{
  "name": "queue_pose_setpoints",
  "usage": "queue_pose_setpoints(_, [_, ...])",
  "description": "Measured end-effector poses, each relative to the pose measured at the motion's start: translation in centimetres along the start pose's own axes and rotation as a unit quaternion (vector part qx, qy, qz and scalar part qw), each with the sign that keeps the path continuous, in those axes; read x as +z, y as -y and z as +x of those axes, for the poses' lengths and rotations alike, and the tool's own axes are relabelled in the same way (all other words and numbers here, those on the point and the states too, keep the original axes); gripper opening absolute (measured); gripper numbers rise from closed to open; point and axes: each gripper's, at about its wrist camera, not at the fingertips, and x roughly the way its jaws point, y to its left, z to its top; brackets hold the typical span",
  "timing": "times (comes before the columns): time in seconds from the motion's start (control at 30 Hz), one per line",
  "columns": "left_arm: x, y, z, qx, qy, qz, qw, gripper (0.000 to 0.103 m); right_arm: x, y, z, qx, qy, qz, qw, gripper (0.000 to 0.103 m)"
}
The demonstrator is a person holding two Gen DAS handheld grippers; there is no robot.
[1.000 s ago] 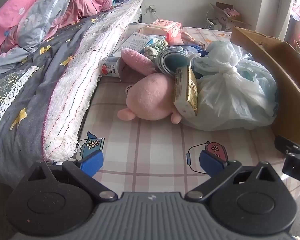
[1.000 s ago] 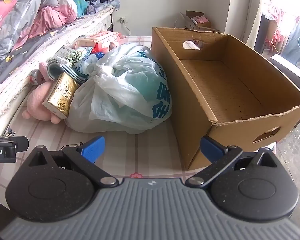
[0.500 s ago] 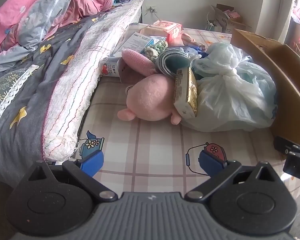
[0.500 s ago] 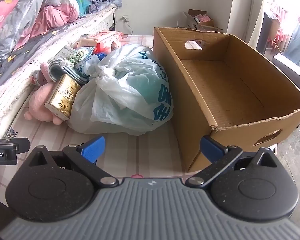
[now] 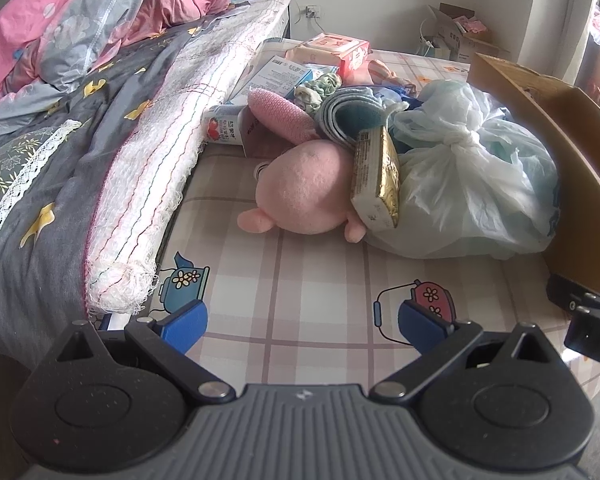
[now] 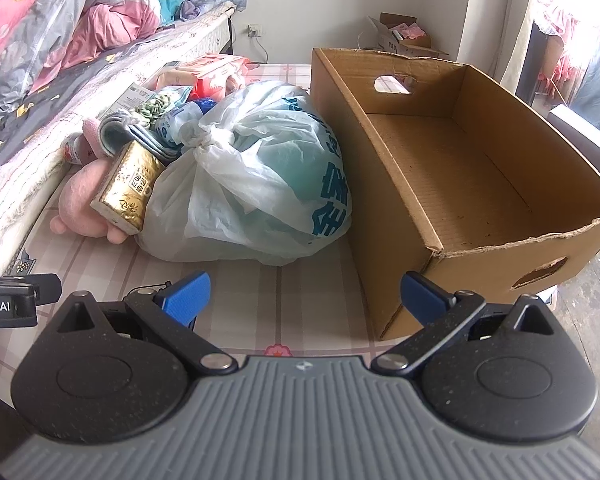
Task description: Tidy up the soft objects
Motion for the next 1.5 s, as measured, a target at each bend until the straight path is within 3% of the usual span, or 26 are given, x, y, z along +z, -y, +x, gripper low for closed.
queue_pose_setpoints(0.4, [-0.09, -0.03, 0.32, -0.003, -0.016, -0.003, 0.9999, 0.102, -0.01, -0.02, 0.14, -0.002, -0.005, -0.001, 1.000, 0.102])
queue_pose_setpoints(1.5, [0.05, 0.05, 0.23, -0.006, -0.014, 0.000, 0.9999, 0.102, -0.20, 0.39, 0.51, -0.008, -0.010, 0.007, 1.000, 0.102])
